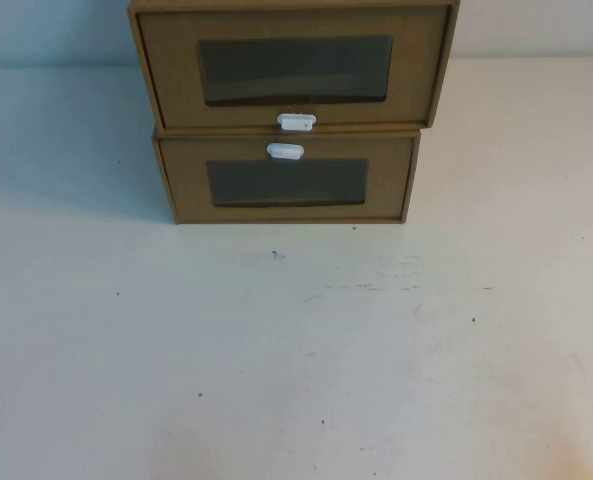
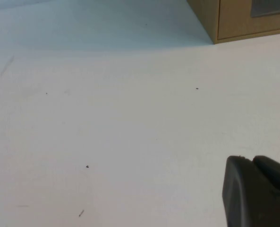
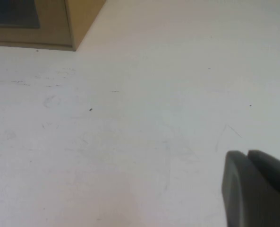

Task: Open the shoe box
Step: 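Pull the top drawer of the cardboard box fully open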

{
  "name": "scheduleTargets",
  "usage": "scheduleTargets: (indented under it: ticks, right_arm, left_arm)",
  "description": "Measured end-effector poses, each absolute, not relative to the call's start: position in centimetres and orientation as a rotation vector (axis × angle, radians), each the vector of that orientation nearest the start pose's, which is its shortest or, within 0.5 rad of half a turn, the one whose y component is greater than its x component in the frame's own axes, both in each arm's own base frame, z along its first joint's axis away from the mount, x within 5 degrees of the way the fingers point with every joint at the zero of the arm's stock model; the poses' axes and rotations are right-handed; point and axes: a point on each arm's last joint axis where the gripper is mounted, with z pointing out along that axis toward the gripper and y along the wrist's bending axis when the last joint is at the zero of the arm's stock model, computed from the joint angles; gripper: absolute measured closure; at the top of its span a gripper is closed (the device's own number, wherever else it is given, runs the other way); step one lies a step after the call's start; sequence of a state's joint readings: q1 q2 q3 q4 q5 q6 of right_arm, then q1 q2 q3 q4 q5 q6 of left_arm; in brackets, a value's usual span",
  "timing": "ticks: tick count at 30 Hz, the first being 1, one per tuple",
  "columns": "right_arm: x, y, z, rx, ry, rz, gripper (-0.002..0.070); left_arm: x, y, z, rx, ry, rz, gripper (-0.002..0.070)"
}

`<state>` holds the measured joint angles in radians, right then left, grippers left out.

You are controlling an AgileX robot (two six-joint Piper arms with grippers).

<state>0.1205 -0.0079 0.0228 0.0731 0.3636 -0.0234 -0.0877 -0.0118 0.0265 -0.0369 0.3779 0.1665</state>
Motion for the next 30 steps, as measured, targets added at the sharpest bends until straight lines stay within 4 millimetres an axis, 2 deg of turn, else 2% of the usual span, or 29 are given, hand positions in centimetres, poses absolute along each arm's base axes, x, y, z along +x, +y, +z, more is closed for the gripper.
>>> scheduleTargets:
  ticks: [24,30]
  right_arm:
    - [5.23,0.87,17.35,-0.088,1.859,0.138,0.0690]
    - [5.27,0.86,17.48,-0.087,1.844,0.138,0.0690]
  left_arm:
    - [5.21,-0.58,17.09,0.215,1.864,0.018,0.0680]
    - [5.33,-0.58,17.48,0.207,1.820,0.019,0.0680]
